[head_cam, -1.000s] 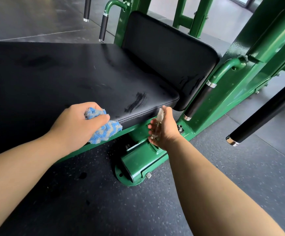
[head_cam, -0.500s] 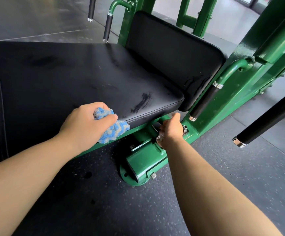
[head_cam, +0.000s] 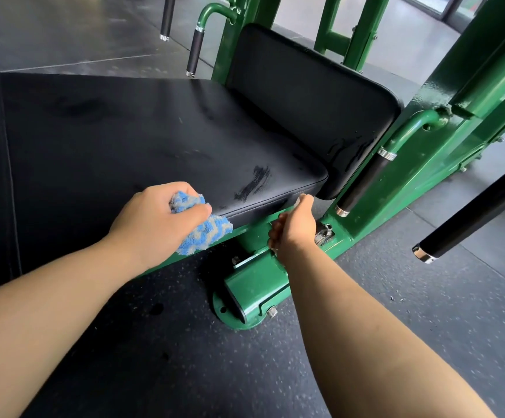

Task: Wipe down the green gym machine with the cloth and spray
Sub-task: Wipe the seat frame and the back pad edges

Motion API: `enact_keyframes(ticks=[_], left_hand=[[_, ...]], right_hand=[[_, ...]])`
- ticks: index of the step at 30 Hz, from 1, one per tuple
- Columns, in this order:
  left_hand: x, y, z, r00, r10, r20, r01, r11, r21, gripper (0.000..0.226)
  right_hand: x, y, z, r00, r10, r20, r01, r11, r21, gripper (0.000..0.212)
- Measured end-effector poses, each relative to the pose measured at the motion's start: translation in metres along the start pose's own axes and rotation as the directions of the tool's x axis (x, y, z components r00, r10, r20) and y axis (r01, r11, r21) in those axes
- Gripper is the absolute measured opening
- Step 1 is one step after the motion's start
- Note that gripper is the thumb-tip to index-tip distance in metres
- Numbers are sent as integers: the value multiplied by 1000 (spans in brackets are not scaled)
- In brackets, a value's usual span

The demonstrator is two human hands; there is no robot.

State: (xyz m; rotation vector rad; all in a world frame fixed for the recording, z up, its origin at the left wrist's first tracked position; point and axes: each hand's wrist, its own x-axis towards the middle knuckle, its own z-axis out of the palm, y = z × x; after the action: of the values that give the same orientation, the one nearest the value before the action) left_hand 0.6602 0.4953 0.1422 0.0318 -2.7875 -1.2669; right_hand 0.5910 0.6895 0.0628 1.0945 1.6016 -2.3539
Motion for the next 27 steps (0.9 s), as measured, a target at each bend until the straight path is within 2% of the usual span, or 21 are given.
enact_keyframes(ticks=[3, 7, 12, 16, 20, 24, 27], left_hand=[[-3, 1, -1, 1000, 7, -17, -7, 1000, -15, 32], [-10, -1, -12, 995, 34, -90, -34, 999, 1, 27], [-24, -9, -43, 992, 66, -110, -61, 997, 43, 27], [-31, -20, -62, 988, 36, -149, -24, 997, 80, 22], [-38, -28, -73, 987, 9, -158, 4, 997, 82, 20], [-44, -30, -77, 990, 24, -140, -12, 997, 82, 21], [-46, -32, -78, 991, 51, -122, -39, 995, 95, 24]], right_hand=[[-7, 4, 2, 999, -46, -2, 46, 998, -35, 38], [-20, 24, 2, 995, -74, 67, 79, 995, -68, 48], [-28, 48, 4, 988, -156, -19, 150, 974, -168, 40], [-41, 60, 12, 981, -191, 42, 196, 952, -235, 58], [-59, 70, 22, 951, -308, 5, 290, 888, -358, 53], [-71, 88, 27, 971, -235, 46, 236, 912, -337, 57], [-82, 87, 32, 955, -289, 68, 293, 883, -367, 48]])
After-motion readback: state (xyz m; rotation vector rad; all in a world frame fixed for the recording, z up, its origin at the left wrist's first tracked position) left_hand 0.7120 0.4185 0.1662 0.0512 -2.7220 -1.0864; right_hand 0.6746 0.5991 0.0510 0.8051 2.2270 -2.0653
